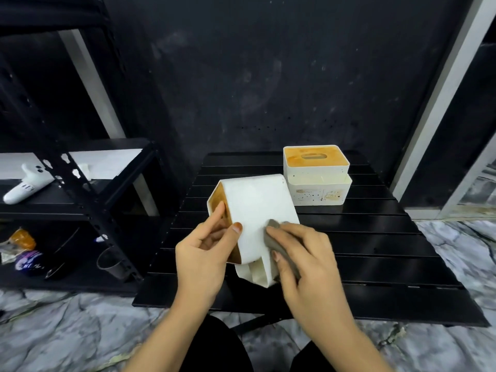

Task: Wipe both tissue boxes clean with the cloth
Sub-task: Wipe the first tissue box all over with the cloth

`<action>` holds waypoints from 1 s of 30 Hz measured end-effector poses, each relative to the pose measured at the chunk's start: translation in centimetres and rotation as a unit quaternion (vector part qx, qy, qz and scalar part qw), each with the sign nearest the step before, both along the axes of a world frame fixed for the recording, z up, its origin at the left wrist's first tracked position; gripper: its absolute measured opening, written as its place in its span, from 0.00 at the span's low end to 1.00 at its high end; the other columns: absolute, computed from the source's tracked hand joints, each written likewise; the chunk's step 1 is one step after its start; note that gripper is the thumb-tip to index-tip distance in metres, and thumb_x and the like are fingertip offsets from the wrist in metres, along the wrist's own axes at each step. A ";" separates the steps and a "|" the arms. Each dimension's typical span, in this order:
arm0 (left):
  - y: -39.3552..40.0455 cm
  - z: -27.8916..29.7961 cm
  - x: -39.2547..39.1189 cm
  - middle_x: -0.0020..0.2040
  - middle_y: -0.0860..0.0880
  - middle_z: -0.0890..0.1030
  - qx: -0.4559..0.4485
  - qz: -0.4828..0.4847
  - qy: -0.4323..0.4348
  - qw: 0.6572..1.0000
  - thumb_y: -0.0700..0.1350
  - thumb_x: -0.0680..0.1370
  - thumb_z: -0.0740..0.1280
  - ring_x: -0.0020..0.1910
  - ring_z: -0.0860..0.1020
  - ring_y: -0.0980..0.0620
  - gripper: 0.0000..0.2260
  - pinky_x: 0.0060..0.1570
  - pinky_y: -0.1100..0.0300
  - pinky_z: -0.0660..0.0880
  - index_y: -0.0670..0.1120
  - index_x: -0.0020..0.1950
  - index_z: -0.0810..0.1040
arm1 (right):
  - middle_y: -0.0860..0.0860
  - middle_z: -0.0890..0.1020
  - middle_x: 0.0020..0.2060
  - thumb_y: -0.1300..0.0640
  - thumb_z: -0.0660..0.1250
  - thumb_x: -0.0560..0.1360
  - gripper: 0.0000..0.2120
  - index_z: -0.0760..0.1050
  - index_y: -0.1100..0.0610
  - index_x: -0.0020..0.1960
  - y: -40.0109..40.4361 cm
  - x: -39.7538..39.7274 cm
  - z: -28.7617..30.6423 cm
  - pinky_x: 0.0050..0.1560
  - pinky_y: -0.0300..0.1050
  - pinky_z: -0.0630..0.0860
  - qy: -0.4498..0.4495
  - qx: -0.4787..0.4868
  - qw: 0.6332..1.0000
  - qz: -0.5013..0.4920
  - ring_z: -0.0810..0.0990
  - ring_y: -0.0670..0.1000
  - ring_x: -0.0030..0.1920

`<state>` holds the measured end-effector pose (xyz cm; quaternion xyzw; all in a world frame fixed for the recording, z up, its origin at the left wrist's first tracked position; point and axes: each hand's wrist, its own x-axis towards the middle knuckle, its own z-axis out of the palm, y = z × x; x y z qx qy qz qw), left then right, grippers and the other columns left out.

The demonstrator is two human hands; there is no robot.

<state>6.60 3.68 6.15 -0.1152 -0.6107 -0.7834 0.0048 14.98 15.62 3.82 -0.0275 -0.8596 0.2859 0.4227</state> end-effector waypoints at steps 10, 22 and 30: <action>0.2 -0.7 1.2 0.45 0.46 0.83 -0.015 -0.014 0.022 1.000 0.29 0.69 0.70 0.42 0.81 0.58 0.20 0.45 0.68 0.77 0.51 0.52 0.80 | 0.47 0.74 0.53 0.59 0.60 0.73 0.17 0.74 0.53 0.61 1.8 -3.8 3.7 0.49 0.55 0.74 0.015 0.021 1.000 -0.005 0.68 0.48 0.52; -0.4 0.0 1.1 0.45 0.49 0.84 -0.045 -0.039 -0.004 0.998 0.32 0.69 0.71 0.45 0.82 0.55 0.22 0.46 0.64 0.78 0.54 0.57 0.76 | 0.44 0.72 0.52 0.65 0.66 0.73 0.20 0.73 0.49 0.61 3.6 -2.1 2.6 0.57 0.34 0.69 0.002 -0.127 0.992 -0.025 0.72 0.47 0.56; -1.0 1.5 0.3 0.39 0.48 0.81 -0.106 -0.088 0.024 0.990 0.40 0.71 0.70 0.39 0.81 0.58 0.29 0.40 0.73 0.74 0.62 0.66 0.66 | 0.43 0.74 0.55 0.65 0.67 0.72 0.20 0.72 0.45 0.57 3.0 -0.7 1.1 0.57 0.25 0.65 0.030 -0.205 0.978 0.026 0.72 0.36 0.57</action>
